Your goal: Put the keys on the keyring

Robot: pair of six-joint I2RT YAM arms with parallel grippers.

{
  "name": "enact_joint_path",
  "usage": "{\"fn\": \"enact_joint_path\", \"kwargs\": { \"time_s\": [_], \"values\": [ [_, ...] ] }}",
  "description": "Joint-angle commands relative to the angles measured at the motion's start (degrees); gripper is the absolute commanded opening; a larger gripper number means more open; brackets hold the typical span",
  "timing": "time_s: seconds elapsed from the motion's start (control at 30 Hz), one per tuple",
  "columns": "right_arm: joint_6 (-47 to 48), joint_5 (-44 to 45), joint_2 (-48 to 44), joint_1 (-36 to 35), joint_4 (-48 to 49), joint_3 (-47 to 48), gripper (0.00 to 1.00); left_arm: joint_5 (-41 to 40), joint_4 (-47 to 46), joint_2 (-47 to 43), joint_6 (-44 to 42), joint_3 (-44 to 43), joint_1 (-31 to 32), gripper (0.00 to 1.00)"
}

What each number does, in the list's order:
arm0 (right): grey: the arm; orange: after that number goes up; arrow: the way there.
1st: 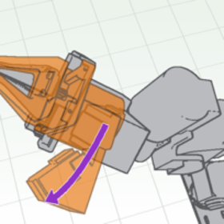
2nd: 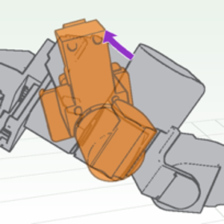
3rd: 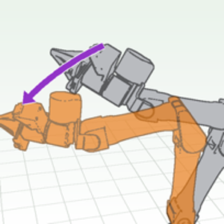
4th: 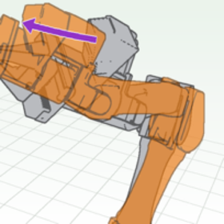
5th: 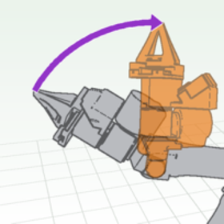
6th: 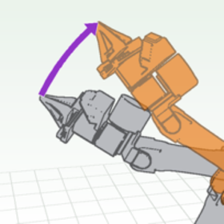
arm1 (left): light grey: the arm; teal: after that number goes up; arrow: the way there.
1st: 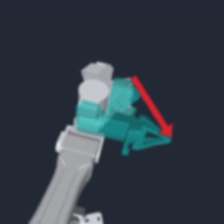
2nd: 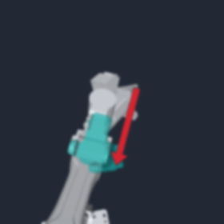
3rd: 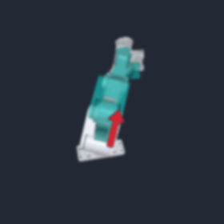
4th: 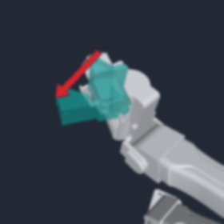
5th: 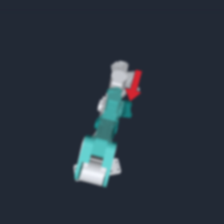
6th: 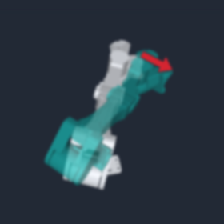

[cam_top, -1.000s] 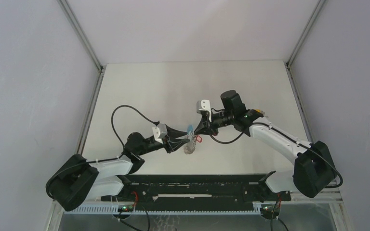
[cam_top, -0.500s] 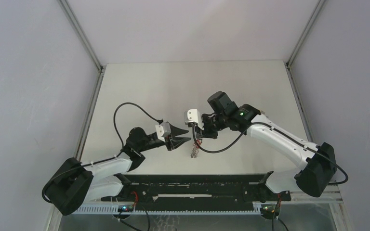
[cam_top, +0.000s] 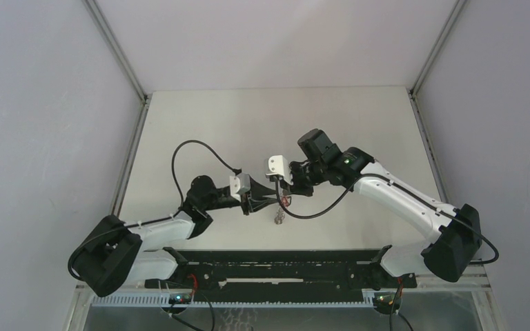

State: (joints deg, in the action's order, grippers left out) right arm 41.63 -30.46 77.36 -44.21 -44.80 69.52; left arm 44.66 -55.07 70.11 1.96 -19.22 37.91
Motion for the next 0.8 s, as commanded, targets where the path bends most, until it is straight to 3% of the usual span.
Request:
{"fn": "enact_joint_path", "kwargs": {
  "time_s": [0.0,0.77],
  "values": [
    [1.3,-0.5,0.4,-0.5,1.2,2.3,0.00,1.6,-2.0,1.1,0.1,-4.5,0.1,0.31],
    [1.2,-0.3,1.2,-1.8,1.7,3.4,0.00,3.0,0.0,3.7,-0.1,-6.6,0.2,0.20]
  ]
}}
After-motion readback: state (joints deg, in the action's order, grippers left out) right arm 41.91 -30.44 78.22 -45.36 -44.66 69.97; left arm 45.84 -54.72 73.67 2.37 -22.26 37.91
